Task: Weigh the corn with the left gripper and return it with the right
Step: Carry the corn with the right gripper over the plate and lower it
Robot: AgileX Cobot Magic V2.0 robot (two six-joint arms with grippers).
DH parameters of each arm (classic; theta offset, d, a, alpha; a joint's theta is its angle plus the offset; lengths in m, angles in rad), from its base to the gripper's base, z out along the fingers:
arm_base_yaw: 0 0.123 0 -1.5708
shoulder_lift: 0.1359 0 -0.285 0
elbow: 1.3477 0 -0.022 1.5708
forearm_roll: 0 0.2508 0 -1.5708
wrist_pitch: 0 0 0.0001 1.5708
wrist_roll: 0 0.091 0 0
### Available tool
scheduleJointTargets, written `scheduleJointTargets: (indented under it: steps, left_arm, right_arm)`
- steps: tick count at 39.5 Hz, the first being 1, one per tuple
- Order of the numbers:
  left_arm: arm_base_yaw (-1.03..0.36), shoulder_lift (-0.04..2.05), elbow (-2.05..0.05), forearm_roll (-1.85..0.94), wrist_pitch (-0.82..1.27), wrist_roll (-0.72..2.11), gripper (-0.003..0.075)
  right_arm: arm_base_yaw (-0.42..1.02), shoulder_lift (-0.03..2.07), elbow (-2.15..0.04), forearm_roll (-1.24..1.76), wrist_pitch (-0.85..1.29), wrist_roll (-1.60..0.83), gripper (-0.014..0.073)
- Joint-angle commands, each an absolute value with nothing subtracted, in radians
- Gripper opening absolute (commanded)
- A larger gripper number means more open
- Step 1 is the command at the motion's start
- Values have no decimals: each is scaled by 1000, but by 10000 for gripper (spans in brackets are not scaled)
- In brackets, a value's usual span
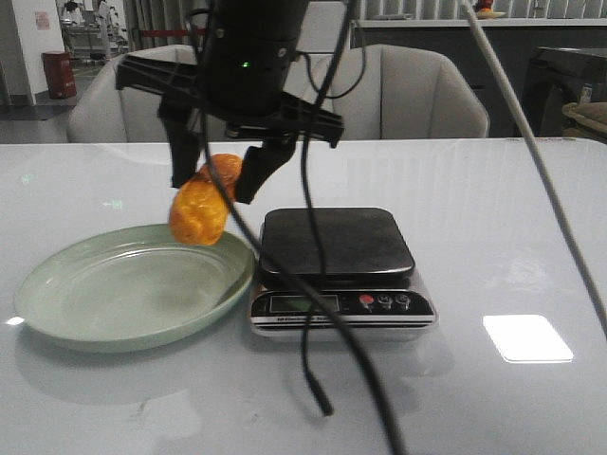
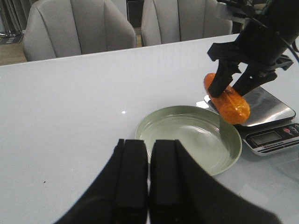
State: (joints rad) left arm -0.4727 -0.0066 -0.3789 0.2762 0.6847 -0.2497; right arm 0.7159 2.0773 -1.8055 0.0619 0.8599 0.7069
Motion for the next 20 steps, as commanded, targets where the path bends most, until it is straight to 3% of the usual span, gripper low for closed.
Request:
scheduleJointTargets:
  steps: [1,12,20]
  left_arm:
    - [-472,-28,-402,289,607,-251,124]
    - [-472,-28,-402,289,607,-251,124]
    - [-472,-28,-402,289,607,-251,124]
  right_arm:
    - [743,2053,-1851,95,797,659,148]
    - [786,2165,-1951,102,809,641,185]
    - [807,2217,-2016,104,824,639,447]
